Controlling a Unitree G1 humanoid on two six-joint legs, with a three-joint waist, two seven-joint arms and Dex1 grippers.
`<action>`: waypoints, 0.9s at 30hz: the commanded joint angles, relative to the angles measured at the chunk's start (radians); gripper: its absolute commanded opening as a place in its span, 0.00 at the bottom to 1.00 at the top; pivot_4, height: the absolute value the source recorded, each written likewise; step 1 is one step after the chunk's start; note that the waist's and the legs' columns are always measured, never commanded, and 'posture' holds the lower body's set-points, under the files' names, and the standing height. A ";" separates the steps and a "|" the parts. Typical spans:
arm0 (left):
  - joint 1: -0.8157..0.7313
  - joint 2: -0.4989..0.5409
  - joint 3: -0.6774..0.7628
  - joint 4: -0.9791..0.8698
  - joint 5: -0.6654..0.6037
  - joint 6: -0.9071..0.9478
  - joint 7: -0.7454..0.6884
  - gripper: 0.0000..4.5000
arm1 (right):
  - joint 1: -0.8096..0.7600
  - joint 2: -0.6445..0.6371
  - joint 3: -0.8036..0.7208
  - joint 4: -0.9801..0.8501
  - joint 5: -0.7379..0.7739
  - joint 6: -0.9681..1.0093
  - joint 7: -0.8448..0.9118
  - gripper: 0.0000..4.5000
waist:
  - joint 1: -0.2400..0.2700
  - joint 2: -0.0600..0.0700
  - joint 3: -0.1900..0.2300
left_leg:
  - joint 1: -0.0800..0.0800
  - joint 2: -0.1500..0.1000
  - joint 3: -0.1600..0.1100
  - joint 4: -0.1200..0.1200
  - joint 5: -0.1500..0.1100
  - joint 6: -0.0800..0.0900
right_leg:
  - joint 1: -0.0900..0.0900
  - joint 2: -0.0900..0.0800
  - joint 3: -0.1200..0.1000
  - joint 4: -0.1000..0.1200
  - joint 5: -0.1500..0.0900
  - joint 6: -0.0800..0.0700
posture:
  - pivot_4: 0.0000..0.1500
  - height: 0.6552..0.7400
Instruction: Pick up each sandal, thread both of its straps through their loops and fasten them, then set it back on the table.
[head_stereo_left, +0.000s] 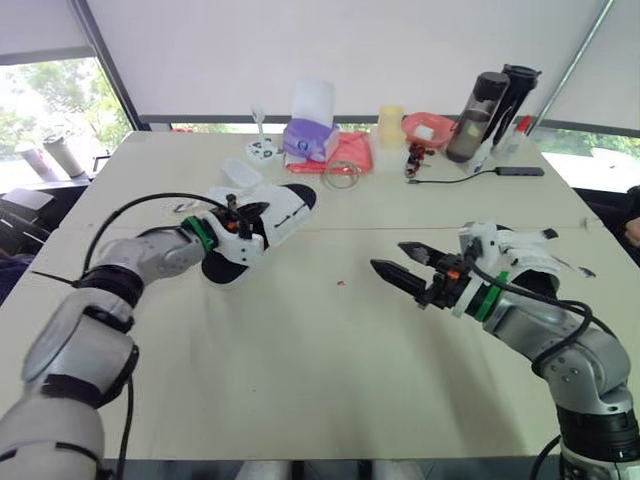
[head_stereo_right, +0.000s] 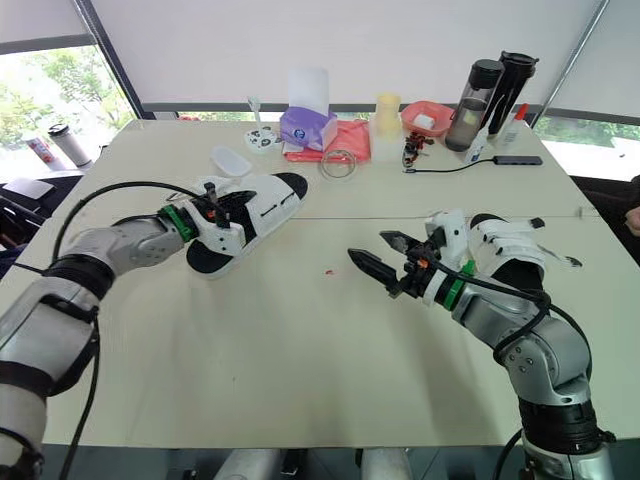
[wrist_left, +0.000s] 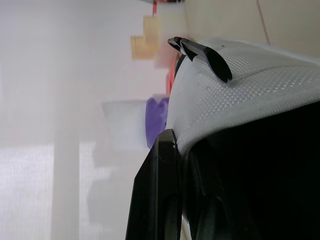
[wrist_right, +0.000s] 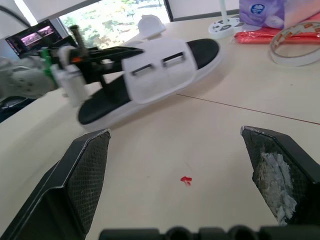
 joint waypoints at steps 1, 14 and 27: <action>-0.022 0.043 0.000 -0.113 0.026 -0.157 0.019 0.01 | -0.001 -0.030 -0.067 0.011 0.008 -0.016 0.028 1.00 | 0.001 0.000 0.000 | 0.000 0.000 0.000 0.000 0.000 0.000 | 0.000 0.000 0.000 0.000 0.000 0.000 | 1.00 1.00; 0.073 0.094 0.033 -0.413 0.244 -0.467 0.133 0.01 | 0.054 -0.125 -0.134 0.037 0.013 0.007 0.111 1.00 | -0.003 0.000 0.000 | 0.000 0.000 0.001 0.002 0.000 0.000 | 0.001 -0.001 0.000 0.001 0.000 0.000 | 1.00 1.00; 0.183 0.016 0.051 -0.489 0.187 -0.458 0.024 0.01 | 0.106 -0.139 -0.144 -0.008 0.027 0.041 0.123 1.00 | -0.004 0.000 0.000 | 0.001 0.000 0.001 0.003 0.000 0.001 | 0.002 0.000 0.000 0.001 0.000 0.000 | 1.00 1.00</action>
